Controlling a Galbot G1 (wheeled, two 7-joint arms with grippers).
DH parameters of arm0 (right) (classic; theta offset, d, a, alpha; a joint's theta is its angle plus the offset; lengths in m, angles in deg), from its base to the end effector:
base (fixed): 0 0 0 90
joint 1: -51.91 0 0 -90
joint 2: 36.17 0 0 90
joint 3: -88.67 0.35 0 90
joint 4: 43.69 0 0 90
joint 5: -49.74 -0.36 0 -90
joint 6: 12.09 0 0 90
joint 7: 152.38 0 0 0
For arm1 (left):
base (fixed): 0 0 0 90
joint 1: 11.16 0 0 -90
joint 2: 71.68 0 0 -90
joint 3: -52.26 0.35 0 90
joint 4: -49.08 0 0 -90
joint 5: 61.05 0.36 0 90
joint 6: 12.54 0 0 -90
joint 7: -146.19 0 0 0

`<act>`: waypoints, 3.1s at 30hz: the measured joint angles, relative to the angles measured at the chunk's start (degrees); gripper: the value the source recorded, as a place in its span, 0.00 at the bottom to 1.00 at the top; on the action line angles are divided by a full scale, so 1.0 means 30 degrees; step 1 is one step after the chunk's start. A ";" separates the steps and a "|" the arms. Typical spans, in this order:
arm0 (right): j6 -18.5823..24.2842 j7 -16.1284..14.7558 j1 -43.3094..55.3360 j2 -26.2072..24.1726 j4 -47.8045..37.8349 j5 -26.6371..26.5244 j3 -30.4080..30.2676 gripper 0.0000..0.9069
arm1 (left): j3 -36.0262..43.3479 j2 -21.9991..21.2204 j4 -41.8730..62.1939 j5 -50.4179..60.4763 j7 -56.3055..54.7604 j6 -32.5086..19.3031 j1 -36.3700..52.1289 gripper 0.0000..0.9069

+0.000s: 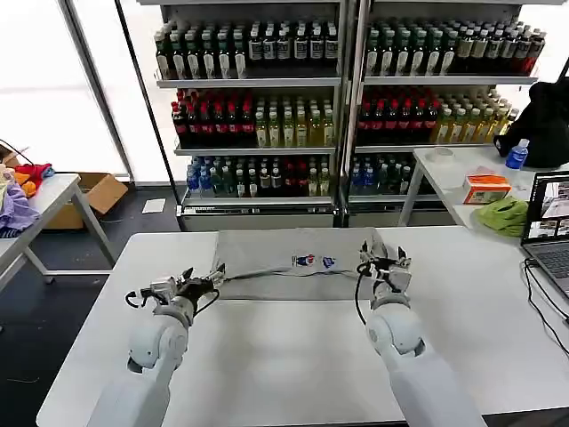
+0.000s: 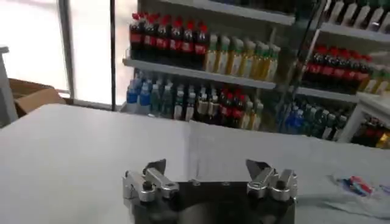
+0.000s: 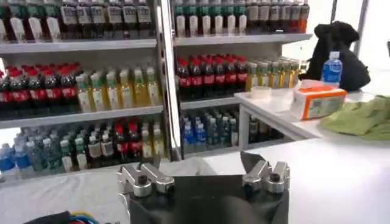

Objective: Fold and organize the clothes.

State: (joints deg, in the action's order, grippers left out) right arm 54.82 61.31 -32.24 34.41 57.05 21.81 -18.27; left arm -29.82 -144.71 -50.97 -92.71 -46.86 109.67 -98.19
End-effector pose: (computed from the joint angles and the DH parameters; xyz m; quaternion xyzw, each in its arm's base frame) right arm 0.3673 0.0031 -0.2650 -0.1025 -0.9864 -0.0043 0.1282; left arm 0.3656 0.0371 -0.2703 -0.0236 -0.9749 0.0738 0.2087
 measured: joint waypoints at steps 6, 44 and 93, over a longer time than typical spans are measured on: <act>-0.0513 0.0230 -0.1131 -0.0518 0.0758 0.0104 0.0286 1.00 | -0.0084 -0.0007 -0.0352 0.0431 -0.0160 0.0120 -0.0718 1.00; -0.1562 -0.0409 -0.1713 -0.0233 -0.1712 -0.0436 0.0543 0.00 | 0.0662 -0.0017 0.1159 0.2638 0.0256 0.0197 -0.1204 0.00; -0.0767 0.0185 -1.0747 -0.1865 0.6959 0.1664 0.0795 0.00 | -0.1699 -0.0076 -0.7292 0.4567 0.0953 -0.1575 -1.0766 0.00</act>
State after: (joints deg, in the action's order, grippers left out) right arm 52.52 61.86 -64.49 28.81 77.93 26.80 -15.89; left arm -34.92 -144.94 -72.84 -79.01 -44.00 104.95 -130.49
